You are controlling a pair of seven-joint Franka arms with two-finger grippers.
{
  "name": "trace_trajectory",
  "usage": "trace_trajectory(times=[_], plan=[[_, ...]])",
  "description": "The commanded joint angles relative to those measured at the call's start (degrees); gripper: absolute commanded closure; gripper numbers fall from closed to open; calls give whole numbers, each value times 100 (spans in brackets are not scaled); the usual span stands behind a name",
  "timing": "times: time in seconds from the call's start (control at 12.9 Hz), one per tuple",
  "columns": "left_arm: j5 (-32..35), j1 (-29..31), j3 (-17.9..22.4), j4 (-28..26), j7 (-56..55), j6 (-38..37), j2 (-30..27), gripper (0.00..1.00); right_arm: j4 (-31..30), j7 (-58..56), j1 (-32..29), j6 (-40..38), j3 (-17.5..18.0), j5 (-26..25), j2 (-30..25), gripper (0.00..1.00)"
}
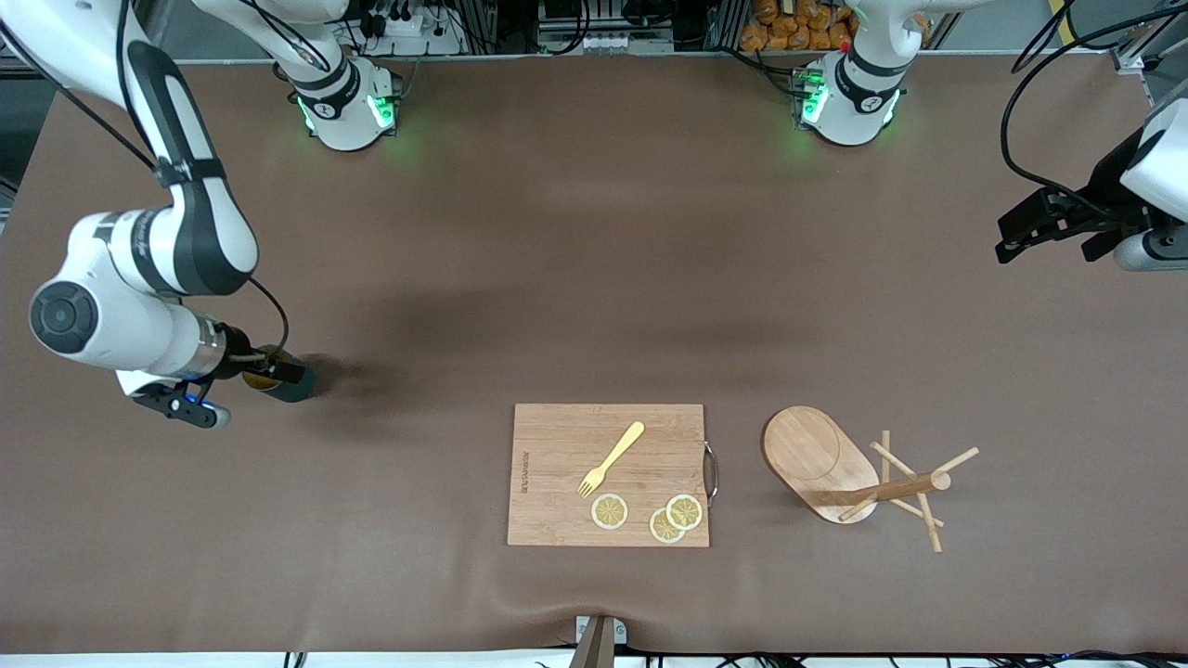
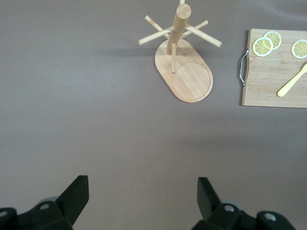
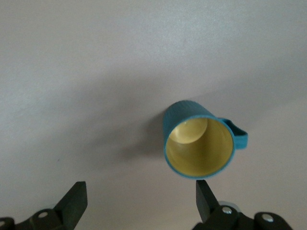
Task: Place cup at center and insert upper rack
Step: 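Close the right gripper on the teal mug's rim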
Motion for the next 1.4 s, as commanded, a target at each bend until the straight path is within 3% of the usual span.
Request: trace_trajectory(times=[0.0,0.47,0.7,0.93,1.32], plan=[[-121,23,-18,65,-22,-22,-6,0,77,91,-105,159,52,-114,213,0],[-130,49,-18,56,4,-31,-15,0,42,73,-105,502,-71,-123,662,0],[-130,49,-18,48,5,-39,-15,0,-29,117,-105,617,-71,-123,741,57],[-130,49,-18,39,5,-66,-23,0,-37,108,-105,608,-114,-123,750,100],[-243,32,-18,56,-4,-66,-24,0,-11,82,-34,485,-150,-193,575,100]])
